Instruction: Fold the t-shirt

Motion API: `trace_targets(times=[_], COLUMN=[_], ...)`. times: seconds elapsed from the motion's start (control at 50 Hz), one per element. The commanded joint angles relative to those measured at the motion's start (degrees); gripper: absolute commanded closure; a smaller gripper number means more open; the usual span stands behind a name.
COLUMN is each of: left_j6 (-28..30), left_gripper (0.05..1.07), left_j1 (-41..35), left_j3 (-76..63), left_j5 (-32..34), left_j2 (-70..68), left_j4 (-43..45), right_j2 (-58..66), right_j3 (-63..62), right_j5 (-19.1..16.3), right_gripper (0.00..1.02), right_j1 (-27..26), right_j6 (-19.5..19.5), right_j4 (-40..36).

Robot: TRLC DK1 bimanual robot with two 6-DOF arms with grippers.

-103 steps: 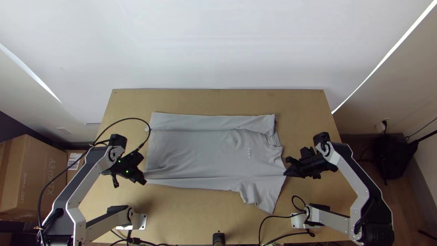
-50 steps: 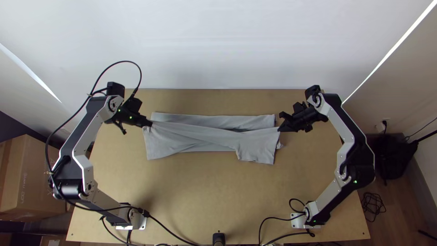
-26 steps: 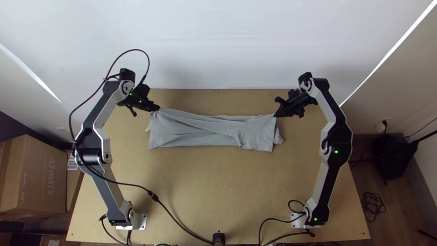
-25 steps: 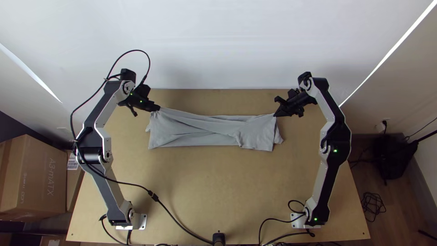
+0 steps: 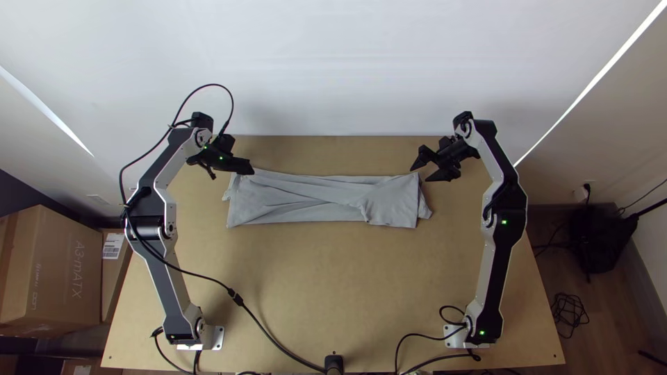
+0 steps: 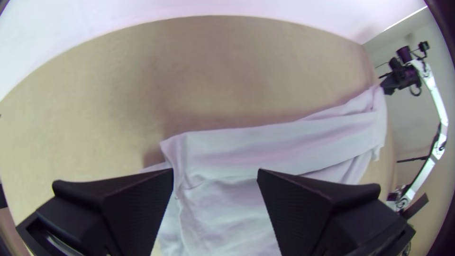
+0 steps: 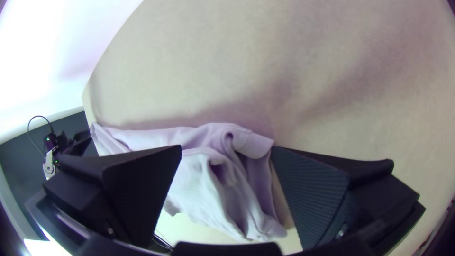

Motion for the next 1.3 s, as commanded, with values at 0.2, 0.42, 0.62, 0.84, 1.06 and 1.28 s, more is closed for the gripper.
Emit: trace_targets(times=[0.2,0.42,0.62,0.84,1.06,1.28], left_j6=[-0.3,0.9,3.0,3.3,-0.1,-4.5], left_gripper=[0.18,0.18,0.18,0.17,0.15,0.12], left_j1=[7.3,12.4,14.0,13.8,9.6,5.1], left_j3=[-6.3,-12.5,-17.6,-20.1,-21.6,-21.9], left_j5=[9.6,13.1,13.8,14.2,14.8,14.8], left_j2=[-5.2,-6.0,-6.8,-6.4,-6.3,-6.0], left_j4=[-0.2,0.4,2.2,4.0,7.2,11.2], right_j2=[-12.5,-17.4,-20.4,-23.1,-25.5,-28.7], right_j3=[-12.7,-18.6,-22.6,-24.8,-27.7,-30.9], right_j5=[-3.9,-11.5,-12.3,-12.3,-12.3,-12.3], right_gripper=[0.03,0.03,0.03,0.03,0.03,0.03], right_j1=[-3.9,-6.2,-5.9,-5.2,-4.2,-2.9], right_j6=[1.4,2.5,2.7,2.8,4.8,6.8], right_j4=[5.3,6.8,7.7,8.4,10.9,13.8])
